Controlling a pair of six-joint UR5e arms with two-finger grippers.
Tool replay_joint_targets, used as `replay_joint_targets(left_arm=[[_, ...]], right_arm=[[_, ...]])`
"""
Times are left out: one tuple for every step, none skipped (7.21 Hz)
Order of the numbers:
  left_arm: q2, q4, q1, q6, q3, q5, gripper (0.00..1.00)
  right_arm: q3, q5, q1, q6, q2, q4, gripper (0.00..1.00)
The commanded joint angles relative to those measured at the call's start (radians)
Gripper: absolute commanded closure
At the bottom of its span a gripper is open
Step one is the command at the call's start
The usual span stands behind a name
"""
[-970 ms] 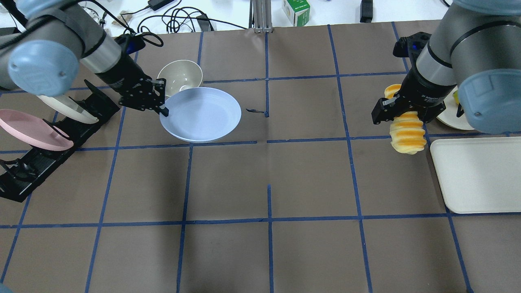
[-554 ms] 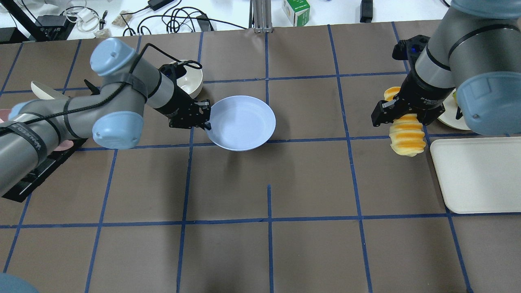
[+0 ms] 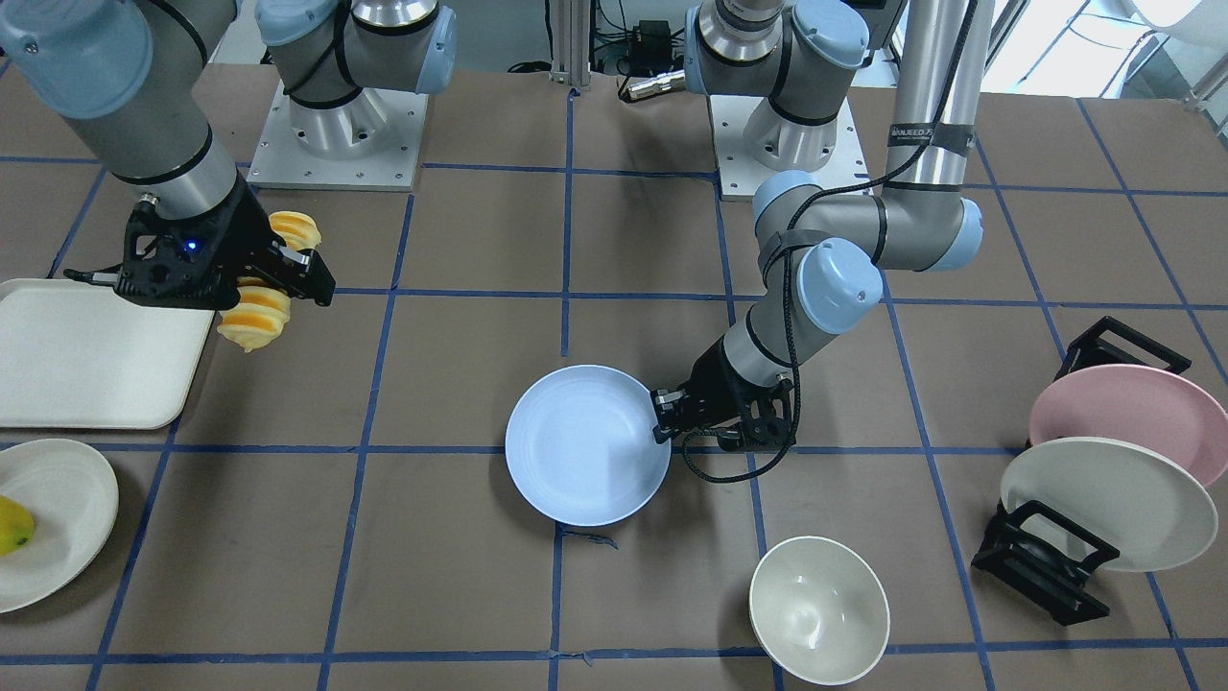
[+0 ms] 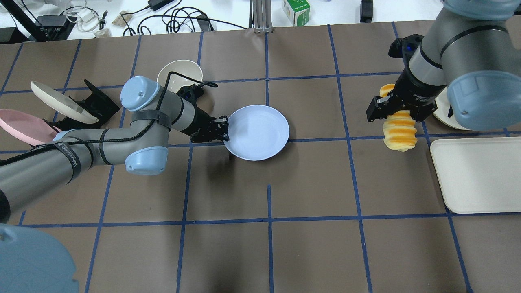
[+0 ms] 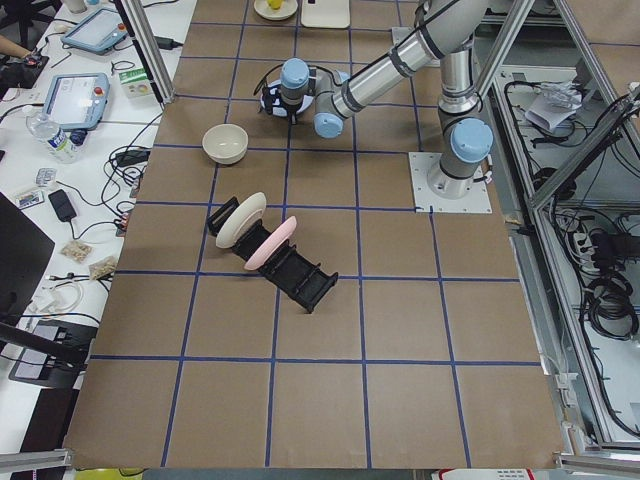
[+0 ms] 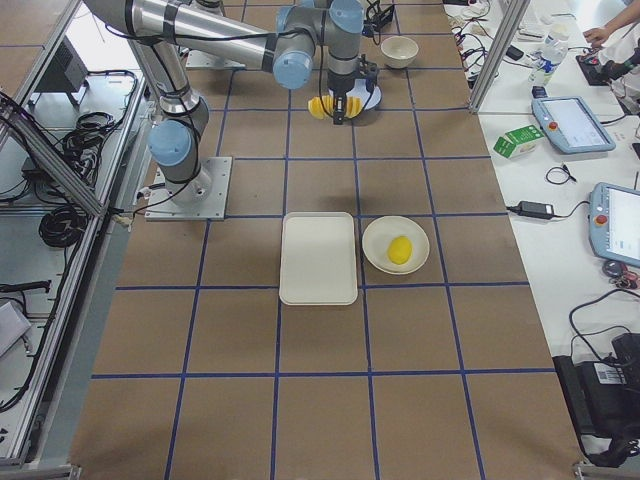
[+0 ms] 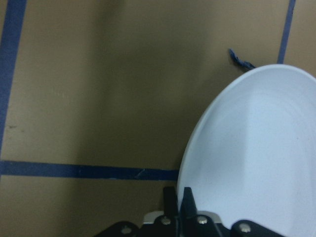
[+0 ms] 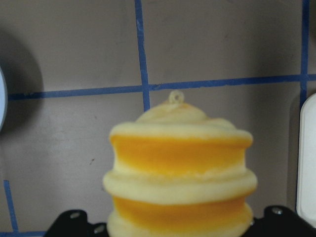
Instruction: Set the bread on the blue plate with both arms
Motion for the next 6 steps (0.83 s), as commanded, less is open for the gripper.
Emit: replay_joint_targets(left_arm=[[0.001, 0.021, -0.010, 0.011, 0.045, 0.100, 0.01], [0.019, 0.008, -0.014, 0.014, 0.087, 0.127, 0.00], [0.044, -0.037, -0.012, 0.038, 0.143, 0.149, 0.00], [0.075, -0.193, -0.007, 0.079, 0.225, 0.216, 0.00], [0.107, -0.376, -0.004, 0.094, 0.332, 0.289, 0.00], [0.125, -0.553, -0.001, 0.097, 0.437, 0.369, 0.00]], right_arm=[[-0.006, 0.015, 0.090, 0.109, 0.078, -0.125, 1.00], [-0.009, 0.016, 0.136, 0.175, 0.107, -0.169, 1.00], [-0.009, 0.018, 0.170, 0.236, 0.151, -0.235, 1.00], [-0.009, 0.018, 0.221, 0.303, 0.182, -0.283, 1.00], [-0.011, 0.018, 0.282, 0.383, 0.219, -0.321, 1.00], [-0.011, 0.016, 0.328, 0.464, 0.262, -0.388, 1.00]])
